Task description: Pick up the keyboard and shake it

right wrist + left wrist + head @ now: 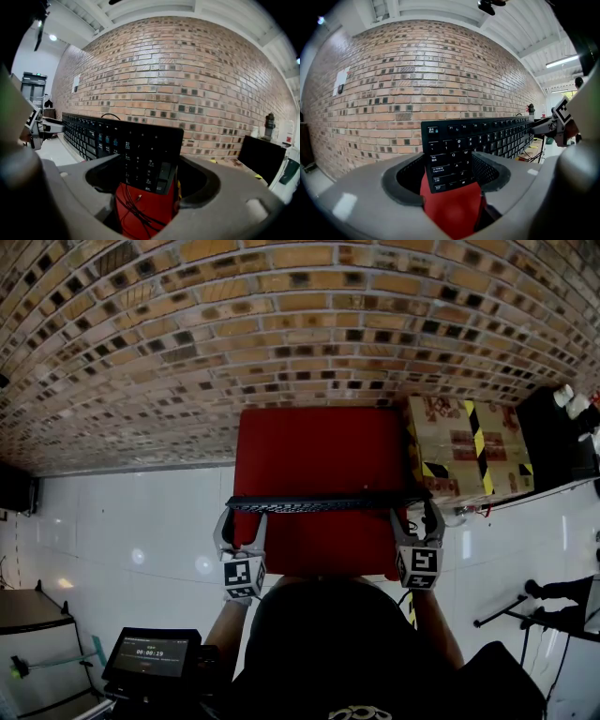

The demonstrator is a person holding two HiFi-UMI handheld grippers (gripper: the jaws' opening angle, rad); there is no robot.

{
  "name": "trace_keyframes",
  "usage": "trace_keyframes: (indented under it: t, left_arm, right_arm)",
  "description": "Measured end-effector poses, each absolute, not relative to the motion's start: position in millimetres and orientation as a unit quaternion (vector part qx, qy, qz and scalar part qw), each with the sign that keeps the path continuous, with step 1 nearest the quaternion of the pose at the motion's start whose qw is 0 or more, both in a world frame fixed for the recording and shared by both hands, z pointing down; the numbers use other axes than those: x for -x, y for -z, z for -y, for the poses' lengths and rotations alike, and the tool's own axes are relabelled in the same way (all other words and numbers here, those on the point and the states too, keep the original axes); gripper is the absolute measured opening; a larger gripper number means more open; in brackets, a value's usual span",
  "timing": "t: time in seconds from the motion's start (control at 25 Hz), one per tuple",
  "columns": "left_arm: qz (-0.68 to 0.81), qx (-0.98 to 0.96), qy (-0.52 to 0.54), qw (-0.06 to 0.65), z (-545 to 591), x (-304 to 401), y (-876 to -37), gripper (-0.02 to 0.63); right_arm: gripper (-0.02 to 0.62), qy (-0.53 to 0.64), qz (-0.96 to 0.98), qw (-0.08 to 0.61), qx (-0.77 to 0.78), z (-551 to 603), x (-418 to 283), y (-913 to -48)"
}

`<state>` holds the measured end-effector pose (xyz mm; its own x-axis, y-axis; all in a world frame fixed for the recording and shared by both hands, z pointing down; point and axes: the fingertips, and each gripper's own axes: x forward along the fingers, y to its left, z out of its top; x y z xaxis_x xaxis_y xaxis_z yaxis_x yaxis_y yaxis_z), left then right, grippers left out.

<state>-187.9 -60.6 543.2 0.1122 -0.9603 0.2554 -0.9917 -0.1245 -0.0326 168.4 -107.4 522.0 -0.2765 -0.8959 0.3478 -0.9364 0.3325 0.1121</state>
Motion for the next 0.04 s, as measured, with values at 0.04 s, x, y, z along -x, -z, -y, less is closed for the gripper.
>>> trace_keyframes:
  t: [0.04]
  left_arm:
    - [0.657,-0.742,-0.109,0.072,60.9,188.0,-543.9,0.318]
  right_arm:
    - [0.339,-0.059,0.797,0.178,-0.574,107.6,-168.6,-523.6]
